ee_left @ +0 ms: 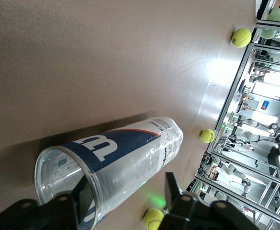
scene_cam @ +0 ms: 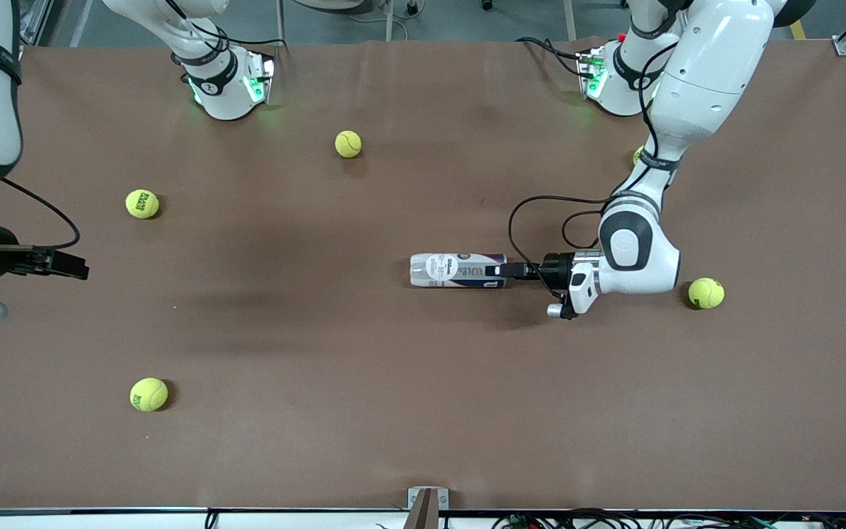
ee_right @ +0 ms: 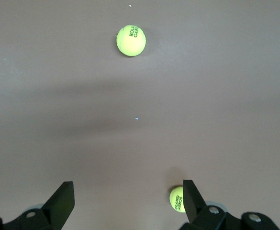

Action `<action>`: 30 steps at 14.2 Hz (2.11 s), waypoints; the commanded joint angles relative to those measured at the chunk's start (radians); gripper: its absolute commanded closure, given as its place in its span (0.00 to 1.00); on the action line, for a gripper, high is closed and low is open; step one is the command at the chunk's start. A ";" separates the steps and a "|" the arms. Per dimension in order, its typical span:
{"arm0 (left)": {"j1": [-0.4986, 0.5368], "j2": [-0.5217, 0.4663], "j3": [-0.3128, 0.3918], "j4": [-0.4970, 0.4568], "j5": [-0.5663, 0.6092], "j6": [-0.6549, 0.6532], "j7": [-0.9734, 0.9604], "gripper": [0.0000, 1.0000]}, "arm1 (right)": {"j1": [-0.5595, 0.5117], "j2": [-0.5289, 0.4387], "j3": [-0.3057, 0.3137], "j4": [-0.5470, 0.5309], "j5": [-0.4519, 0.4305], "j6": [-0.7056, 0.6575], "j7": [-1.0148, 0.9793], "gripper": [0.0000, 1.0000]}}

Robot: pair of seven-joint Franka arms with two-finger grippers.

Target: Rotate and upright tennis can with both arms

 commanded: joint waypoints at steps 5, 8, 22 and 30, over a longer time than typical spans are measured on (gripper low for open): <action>-0.018 -0.024 0.012 0.025 -0.010 0.053 0.008 1.00 | -0.002 -0.011 0.018 0.039 0.005 -0.034 0.003 0.00; -0.020 -0.076 0.018 0.045 0.059 0.078 -0.084 1.00 | 0.016 -0.030 0.019 0.039 0.004 -0.097 0.004 0.00; -0.214 -0.189 0.008 0.377 0.930 0.082 -1.206 1.00 | 0.007 -0.309 0.012 -0.259 0.012 -0.033 0.001 0.00; -0.440 -0.038 0.019 0.574 1.323 -0.017 -1.587 1.00 | 0.004 -0.409 0.013 -0.283 0.012 -0.054 0.001 0.00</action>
